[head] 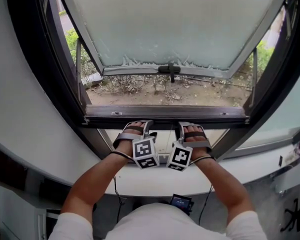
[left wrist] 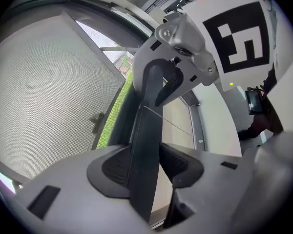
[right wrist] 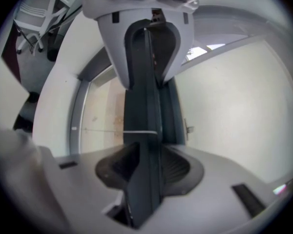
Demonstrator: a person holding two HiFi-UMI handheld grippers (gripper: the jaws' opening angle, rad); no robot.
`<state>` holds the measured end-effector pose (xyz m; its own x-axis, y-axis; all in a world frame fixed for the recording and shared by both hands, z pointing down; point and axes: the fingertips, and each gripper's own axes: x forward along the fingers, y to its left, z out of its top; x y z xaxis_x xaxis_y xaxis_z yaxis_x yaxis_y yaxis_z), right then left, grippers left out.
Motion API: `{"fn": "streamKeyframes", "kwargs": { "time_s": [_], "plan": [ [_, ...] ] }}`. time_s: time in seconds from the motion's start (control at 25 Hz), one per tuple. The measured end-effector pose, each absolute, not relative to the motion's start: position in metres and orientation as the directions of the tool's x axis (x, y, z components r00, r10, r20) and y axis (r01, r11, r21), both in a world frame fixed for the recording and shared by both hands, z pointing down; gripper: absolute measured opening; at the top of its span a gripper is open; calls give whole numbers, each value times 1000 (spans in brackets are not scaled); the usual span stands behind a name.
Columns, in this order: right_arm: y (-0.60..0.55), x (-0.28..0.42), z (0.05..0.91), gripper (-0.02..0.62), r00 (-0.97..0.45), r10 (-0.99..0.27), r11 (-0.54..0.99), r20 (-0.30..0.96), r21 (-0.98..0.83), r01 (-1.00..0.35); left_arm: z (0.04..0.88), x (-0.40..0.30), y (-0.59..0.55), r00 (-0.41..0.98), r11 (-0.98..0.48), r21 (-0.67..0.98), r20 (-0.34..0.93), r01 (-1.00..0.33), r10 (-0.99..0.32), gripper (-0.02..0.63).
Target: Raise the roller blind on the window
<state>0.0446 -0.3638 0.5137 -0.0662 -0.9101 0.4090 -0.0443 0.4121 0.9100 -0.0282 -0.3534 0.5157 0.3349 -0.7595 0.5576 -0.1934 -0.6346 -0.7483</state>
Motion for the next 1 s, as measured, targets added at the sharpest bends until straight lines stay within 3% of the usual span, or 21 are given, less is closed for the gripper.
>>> {"fn": "streamKeyframes", "kwargs": {
  "time_s": [0.16,0.48,1.0],
  "plan": [
    [-364,45,509,133,-82,-900,435,428,892,-120,512,-28,-354,340,-632,-749,551,-201,-762,184],
    [-364,44,492,133,-105,-904,425,413,893,-145,495,-28,-353,361,-643,-735,552,-215,-752,184],
    [-370,41,421,133,-142,-950,301,277,935,-187,426,-29,-357,423,-637,-727,509,-255,-750,184]
  ]
}}
